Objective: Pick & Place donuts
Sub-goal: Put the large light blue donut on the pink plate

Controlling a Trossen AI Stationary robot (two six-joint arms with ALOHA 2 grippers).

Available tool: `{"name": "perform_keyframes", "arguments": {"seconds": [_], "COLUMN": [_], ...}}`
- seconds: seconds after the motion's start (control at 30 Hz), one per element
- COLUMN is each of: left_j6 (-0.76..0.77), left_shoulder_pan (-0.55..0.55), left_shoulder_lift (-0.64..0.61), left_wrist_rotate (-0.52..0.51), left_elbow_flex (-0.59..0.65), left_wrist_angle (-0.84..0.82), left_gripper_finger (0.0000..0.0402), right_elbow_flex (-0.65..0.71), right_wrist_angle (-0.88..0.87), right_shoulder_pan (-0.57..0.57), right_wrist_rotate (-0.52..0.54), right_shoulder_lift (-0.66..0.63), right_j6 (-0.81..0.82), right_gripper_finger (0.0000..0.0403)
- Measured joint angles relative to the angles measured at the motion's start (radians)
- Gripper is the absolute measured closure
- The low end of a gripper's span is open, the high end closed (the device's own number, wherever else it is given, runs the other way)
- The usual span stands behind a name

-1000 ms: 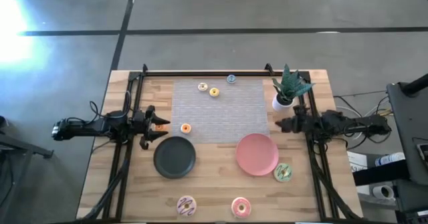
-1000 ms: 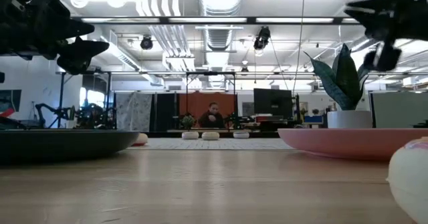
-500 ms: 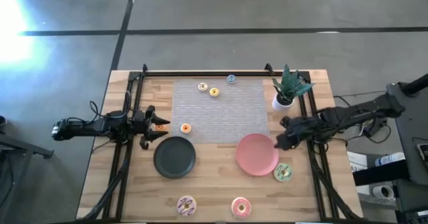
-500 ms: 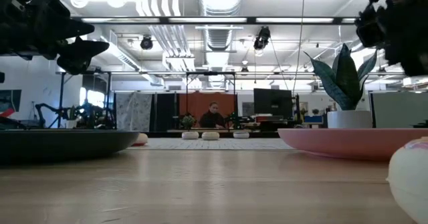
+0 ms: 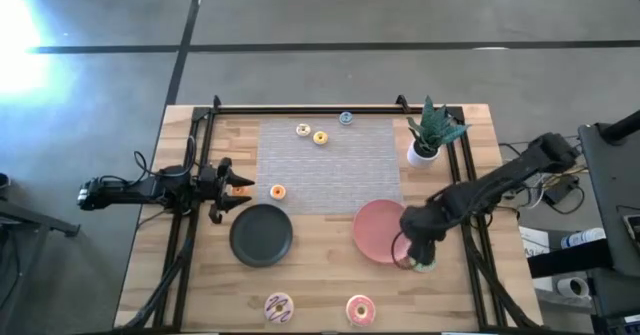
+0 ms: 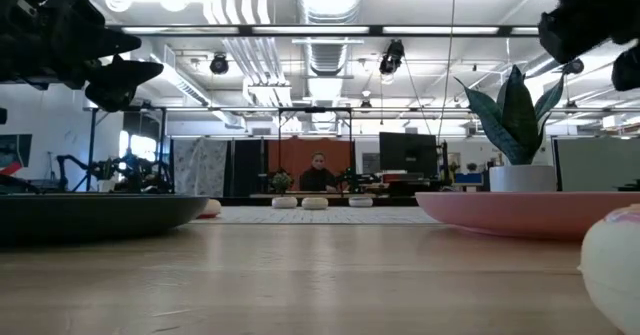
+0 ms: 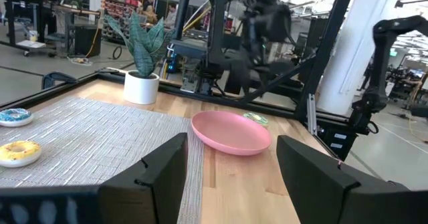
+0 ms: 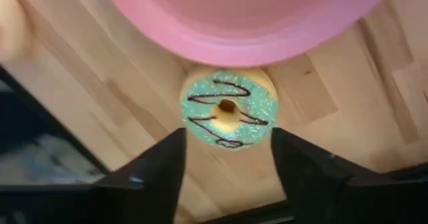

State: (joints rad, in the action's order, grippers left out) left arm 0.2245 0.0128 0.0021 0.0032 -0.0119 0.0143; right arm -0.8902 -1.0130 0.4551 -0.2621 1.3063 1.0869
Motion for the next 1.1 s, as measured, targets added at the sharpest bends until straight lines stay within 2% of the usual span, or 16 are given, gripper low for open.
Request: {"name": "perform_keyframes", "arguments": {"seconds": [0.1, 0.23, 0.53, 0.67, 0.87, 1.0, 1.1], "left_j6": [0.000, 0.000, 0.000, 0.000, 0.000, 0.000, 0.000], "left_shoulder_pan": [0.000, 0.000, 0.000, 0.000, 0.000, 0.000, 0.000], "left_shoulder_lift": [0.000, 0.000, 0.001, 0.002, 0.002, 0.002, 0.002], "left_wrist_rotate": [0.000, 0.000, 0.000, 0.000, 0.000, 0.000, 0.000], "left_elbow_flex": [0.000, 0.000, 0.000, 0.000, 0.000, 0.000, 0.000], "left_wrist_angle": [0.000, 0.000, 0.000, 0.000, 0.000, 0.000, 0.000], "left_gripper_finger": [0.0197, 0.0197, 0.0197, 0.0197, 0.0197, 0.0197, 0.0197], "right_elbow_flex": [-0.006, 0.034, 0.207, 0.273, 0.347, 0.394, 0.403], "right_wrist_angle": [0.002, 0.010, 0.161, 0.278, 0.332, 0.397, 0.416], "right_shoulder_pan": [0.063, 0.121, 0.134, 0.136, 0.136, 0.135, 0.135], "right_wrist_rotate": [-0.001, 0.000, 0.063, 0.060, 0.138, 0.111, 0.096], "right_shoulder_lift": [0.064, 0.082, -0.028, -0.045, -0.042, -0.048, -0.050], "right_j6": [-0.047, 0.003, 0.134, 0.132, 0.130, 0.120, 0.106], "right_gripper_finger": [0.0155, 0.0147, 0.0173, 0.0177, 0.0177, 0.0181, 0.0206]}}
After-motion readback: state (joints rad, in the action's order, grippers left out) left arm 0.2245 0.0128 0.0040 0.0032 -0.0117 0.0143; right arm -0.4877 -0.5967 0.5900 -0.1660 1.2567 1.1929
